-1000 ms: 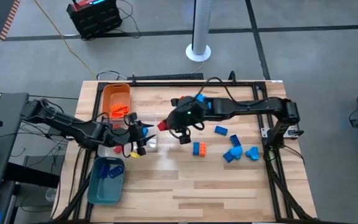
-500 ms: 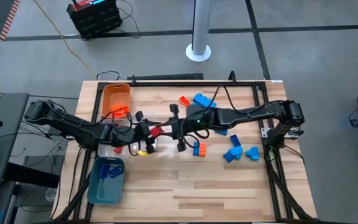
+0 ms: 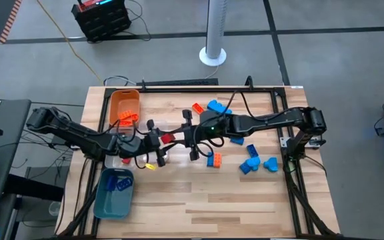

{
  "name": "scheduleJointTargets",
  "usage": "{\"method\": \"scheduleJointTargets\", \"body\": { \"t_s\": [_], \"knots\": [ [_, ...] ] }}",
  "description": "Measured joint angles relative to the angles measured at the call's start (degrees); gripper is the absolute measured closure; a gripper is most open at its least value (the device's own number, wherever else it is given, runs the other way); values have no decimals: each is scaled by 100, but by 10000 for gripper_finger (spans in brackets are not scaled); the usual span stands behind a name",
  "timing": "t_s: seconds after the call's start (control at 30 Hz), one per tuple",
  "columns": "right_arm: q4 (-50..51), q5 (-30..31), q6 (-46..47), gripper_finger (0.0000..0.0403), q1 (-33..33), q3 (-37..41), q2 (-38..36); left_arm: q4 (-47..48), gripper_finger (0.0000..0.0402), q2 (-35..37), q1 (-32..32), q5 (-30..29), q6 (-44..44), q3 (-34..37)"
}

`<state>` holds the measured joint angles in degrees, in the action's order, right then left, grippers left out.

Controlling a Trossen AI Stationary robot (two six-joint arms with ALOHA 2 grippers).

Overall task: Sort blocks
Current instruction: Put the red block into the left transparent bin

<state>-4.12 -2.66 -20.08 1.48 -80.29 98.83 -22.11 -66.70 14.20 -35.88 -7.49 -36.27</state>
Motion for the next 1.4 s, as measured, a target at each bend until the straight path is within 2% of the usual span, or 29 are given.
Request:
{"method": "scheduleJointTargets", "body": {
  "t_s": [0.3, 0.5, 0.6, 0.7, 0.83, 1.0, 1.1, 1.2, 1.3, 1.4],
  "knots": [
    [9, 123, -96, 296, 4, 0, 1, -138, 222, 0, 10, -26, -37, 0],
    [144, 162, -3, 288, 4, -4, 2, -169, 274, -4, 10, -243, -12, 0],
    [206, 165, 180, 278, 0, -11, 0, -165, 277, -4, 10, -220, 35, 0],
    [288, 162, 197, 254, -10, -11, 0, -140, 277, -11, 12, -191, 85, 0],
    [646, 160, 180, 203, -55, -43, -98, -129, 276, 11, 15, -236, 261, -5],
    [1359, 162, 181, 149, -144, -125, -516, 89, 272, 64, 49, -253, 412, -8],
    [2422, 176, 354, 139, -225, -116, -681, 992, 271, 395, 130, -264, 669, -22],
    [3711, 341, 966, 139, -356, -111, -785, 2413, 270, 931, 232, -520, 1477, -207],
    [4806, 436, 1619, 139, -489, -37, -777, 4160, 270, 1463, 335, -866, 2792, -280],
    [5006, 458, 2111, 138, -545, 375, -739, 6091, 269, 1826, 349, -892, 4389, -282]
  ]
}}
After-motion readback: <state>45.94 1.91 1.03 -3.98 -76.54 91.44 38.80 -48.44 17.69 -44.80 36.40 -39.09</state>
